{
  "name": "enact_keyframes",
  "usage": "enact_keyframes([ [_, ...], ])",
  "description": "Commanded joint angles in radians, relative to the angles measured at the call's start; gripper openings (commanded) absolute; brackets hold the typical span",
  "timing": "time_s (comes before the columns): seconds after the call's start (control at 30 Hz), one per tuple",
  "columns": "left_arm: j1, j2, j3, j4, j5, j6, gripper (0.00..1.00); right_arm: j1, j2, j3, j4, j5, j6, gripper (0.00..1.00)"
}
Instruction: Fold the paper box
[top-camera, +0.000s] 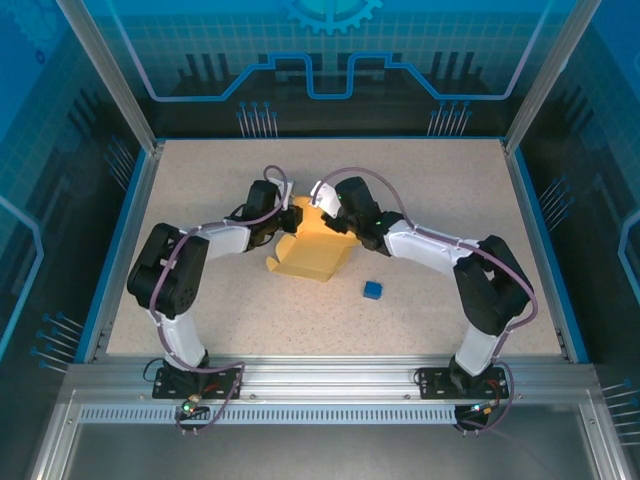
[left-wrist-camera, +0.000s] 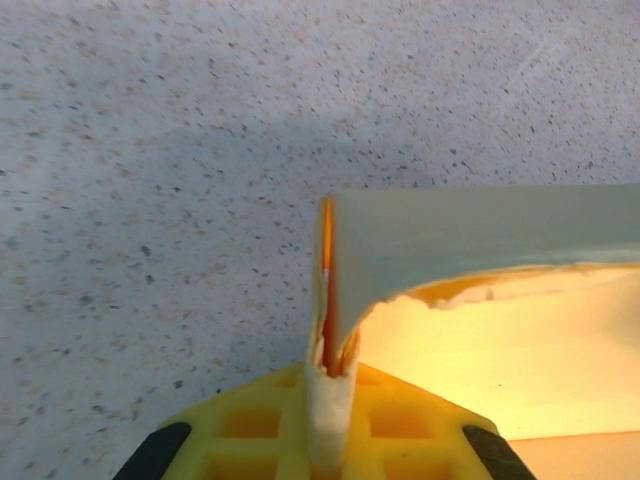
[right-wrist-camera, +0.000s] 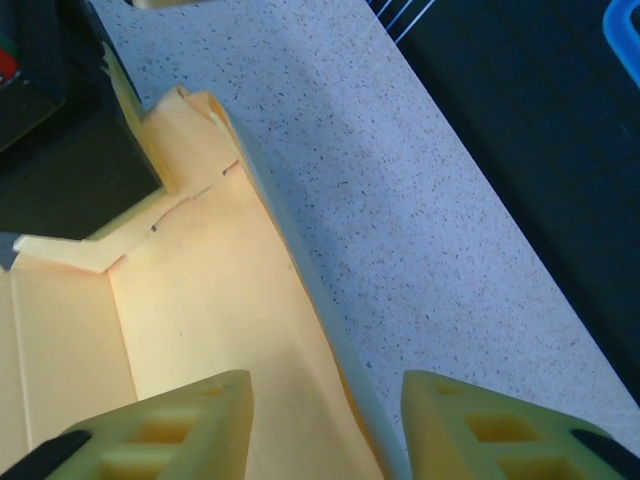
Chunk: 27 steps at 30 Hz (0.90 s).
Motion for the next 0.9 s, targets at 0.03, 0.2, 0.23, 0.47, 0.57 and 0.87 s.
enact_keyframes([
  [0.03, -0.003, -0.08, -0.018, -0.054, -0.093, -0.024, 0.01, -0.007, -0.08, 0.052, -0.107, -0.033, 0.091, 0.49],
  [0.2, -0.003, -0.128, -0.018, -0.114, -0.139, -0.049, 0.0, -0.018, -0.093, 0.185, -0.321, -0.069, 0.226, 0.55],
  [0.23, -0.003, -0.135, -0.016, -0.123, -0.145, -0.053, 0.0, -0.02, -0.088, 0.216, -0.364, -0.071, 0.256, 0.56],
  [0.47, -0.005, -0.149, 0.006, -0.187, -0.162, -0.068, 0.01, -0.029, -0.016, 0.384, -0.559, -0.105, 0.447, 0.56],
  [0.57, -0.005, -0.154, 0.011, -0.196, -0.163, -0.071, 0.01, -0.028, 0.036, 0.458, -0.635, -0.083, 0.483, 0.56],
  [0.87, -0.006, -0.159, 0.024, -0.218, -0.177, -0.082, 0.02, -0.026, 0.139, 0.53, -0.721, -0.075, 0.599, 0.53],
])
